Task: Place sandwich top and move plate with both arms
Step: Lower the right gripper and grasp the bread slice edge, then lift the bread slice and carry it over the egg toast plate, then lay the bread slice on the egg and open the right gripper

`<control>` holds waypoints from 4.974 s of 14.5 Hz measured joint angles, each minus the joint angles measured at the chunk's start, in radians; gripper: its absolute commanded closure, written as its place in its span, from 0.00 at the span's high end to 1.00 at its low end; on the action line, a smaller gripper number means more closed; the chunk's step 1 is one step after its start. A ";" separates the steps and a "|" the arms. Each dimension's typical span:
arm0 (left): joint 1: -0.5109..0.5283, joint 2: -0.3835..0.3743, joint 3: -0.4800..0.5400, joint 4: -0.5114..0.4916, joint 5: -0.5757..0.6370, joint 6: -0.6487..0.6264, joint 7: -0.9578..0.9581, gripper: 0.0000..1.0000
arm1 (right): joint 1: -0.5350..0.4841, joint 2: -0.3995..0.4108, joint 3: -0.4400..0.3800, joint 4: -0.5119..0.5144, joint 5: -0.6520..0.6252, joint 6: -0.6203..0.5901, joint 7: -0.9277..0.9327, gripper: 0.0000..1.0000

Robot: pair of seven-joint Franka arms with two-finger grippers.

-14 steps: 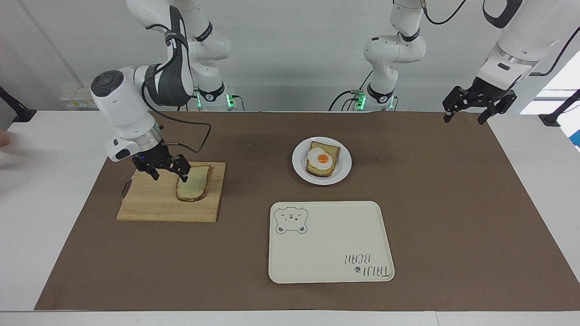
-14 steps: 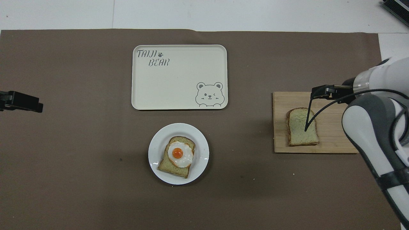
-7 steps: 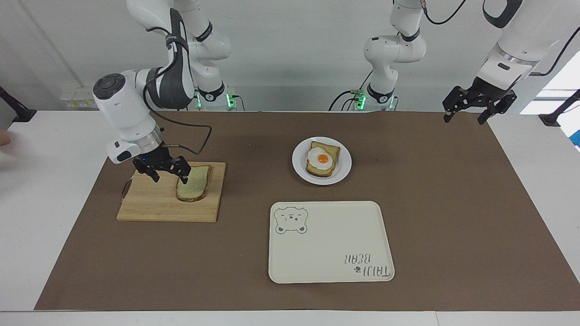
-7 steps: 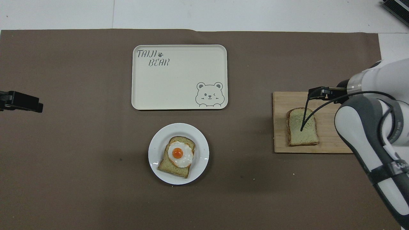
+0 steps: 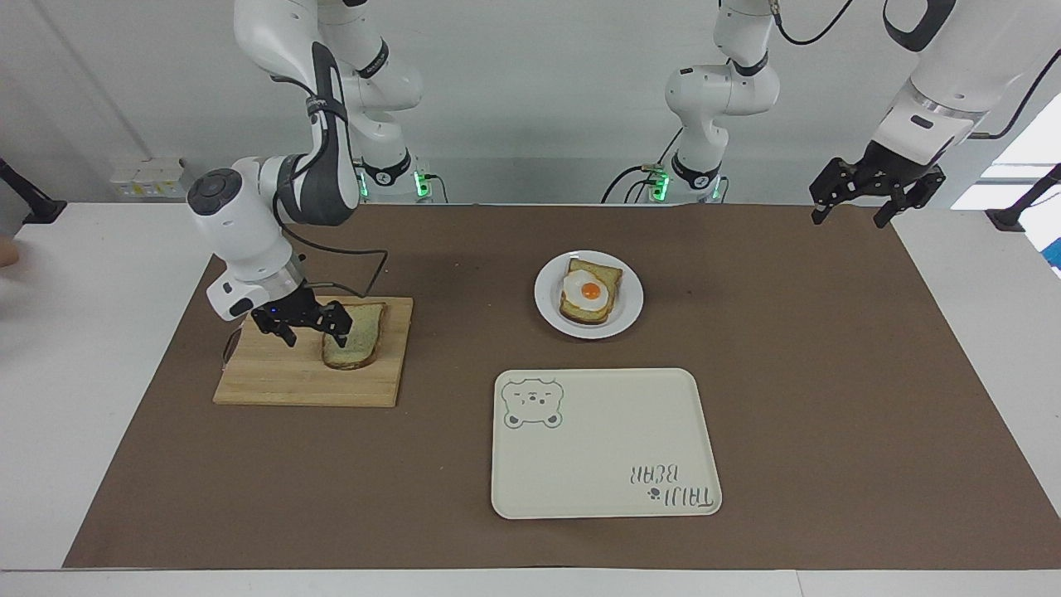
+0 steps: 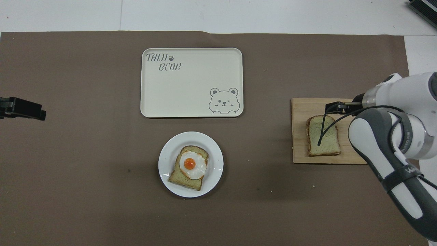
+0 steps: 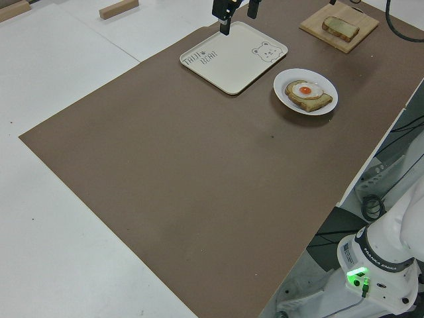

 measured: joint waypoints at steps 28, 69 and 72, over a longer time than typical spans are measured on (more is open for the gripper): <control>0.000 0.000 0.000 0.000 0.000 0.000 0.000 1.00 | -0.049 -0.017 0.001 -0.115 0.098 0.026 -0.155 0.00; 0.000 0.000 0.000 0.000 0.000 0.000 0.000 1.00 | 0.644 0.090 0.039 0.075 0.346 0.047 0.266 0.00; 0.000 0.000 0.000 0.000 0.000 0.000 0.000 1.00 | 0.650 0.094 0.039 0.072 0.401 0.048 0.292 0.00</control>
